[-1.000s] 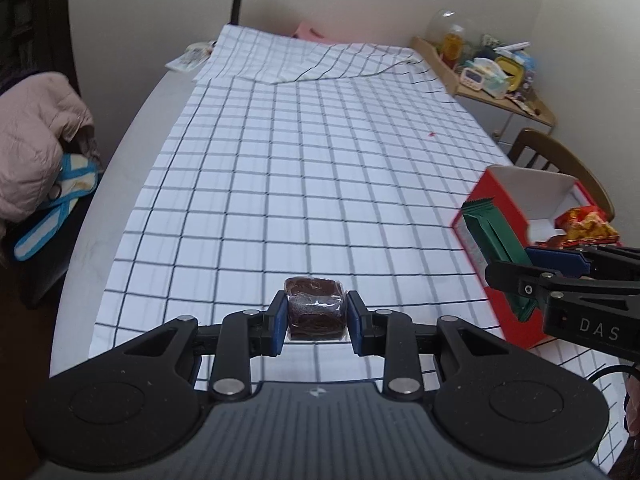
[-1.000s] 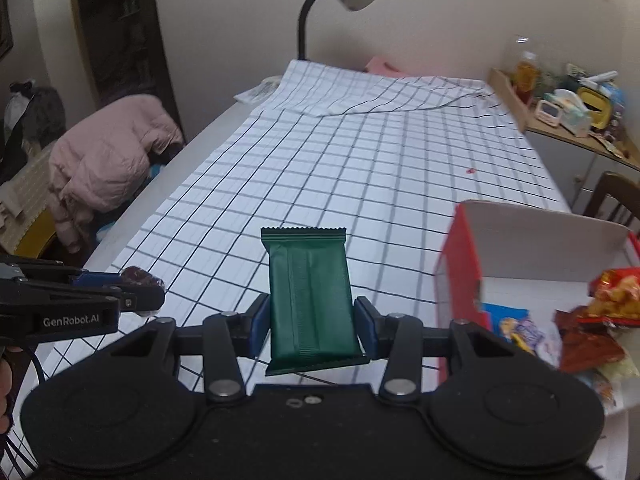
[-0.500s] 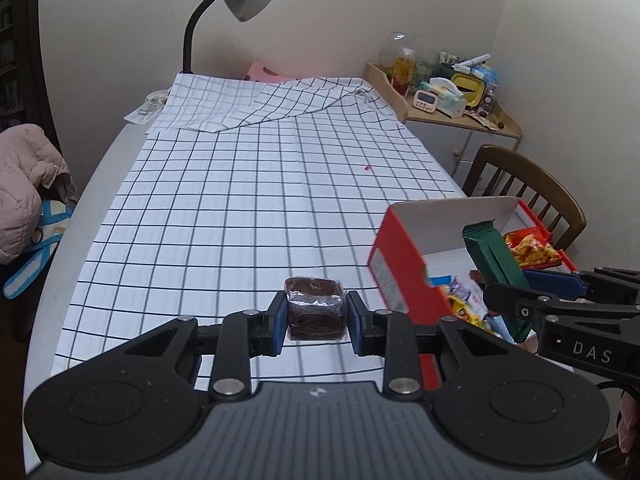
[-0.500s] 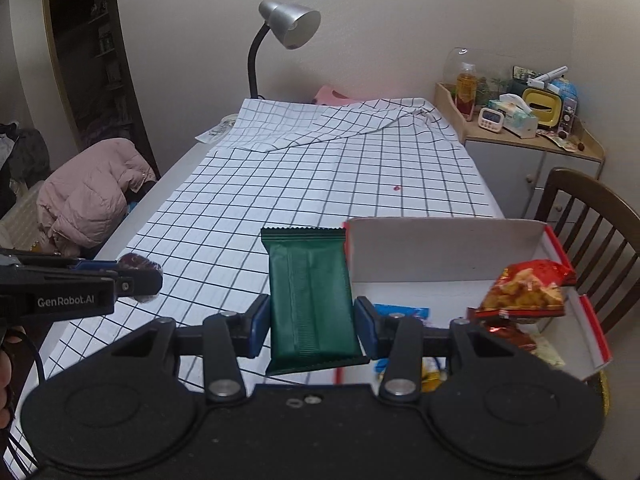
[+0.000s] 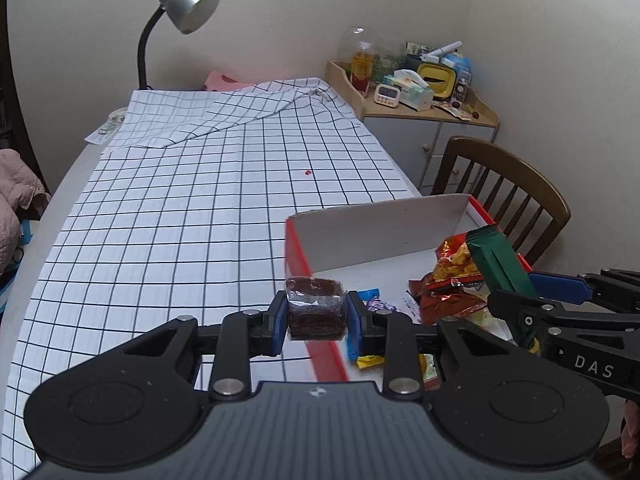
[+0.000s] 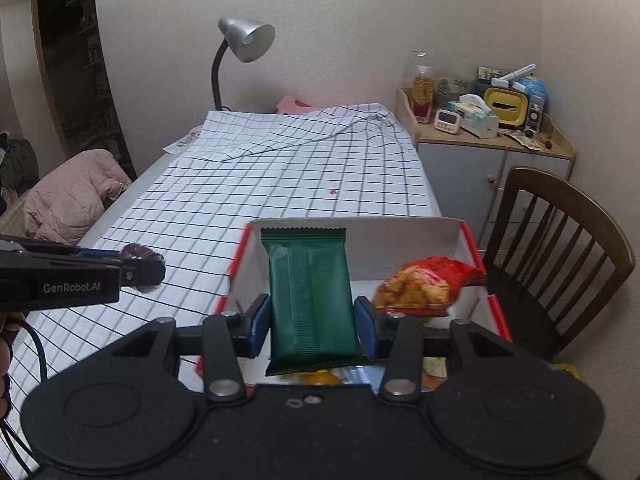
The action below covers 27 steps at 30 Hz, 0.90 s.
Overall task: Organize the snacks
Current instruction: 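Carry the brown cake and green bar packet over the red shoebox, then open both tools to drop the cake and green packet into the box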
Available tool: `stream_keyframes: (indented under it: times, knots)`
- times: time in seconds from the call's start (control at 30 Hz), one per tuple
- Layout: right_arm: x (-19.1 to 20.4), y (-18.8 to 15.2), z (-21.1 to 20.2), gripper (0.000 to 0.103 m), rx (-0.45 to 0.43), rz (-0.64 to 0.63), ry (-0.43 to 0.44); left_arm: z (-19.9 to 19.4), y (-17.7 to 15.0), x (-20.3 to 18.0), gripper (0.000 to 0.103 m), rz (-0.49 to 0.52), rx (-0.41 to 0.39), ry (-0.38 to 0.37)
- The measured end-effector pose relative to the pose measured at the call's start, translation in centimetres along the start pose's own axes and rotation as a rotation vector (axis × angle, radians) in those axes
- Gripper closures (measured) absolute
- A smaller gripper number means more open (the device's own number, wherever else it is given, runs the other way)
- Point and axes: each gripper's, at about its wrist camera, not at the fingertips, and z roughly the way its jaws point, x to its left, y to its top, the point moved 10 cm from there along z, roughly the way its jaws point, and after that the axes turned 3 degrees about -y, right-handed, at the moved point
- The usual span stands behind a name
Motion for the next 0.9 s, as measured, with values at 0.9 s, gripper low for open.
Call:
stream_keyframes:
  times: [0.9]
  knots:
    - [-2.6,-3.4,9.7,0.061,0.235,-0.089,0.047,14.9,0.8,-3.9,0.073,0.066,0.24,0.009]
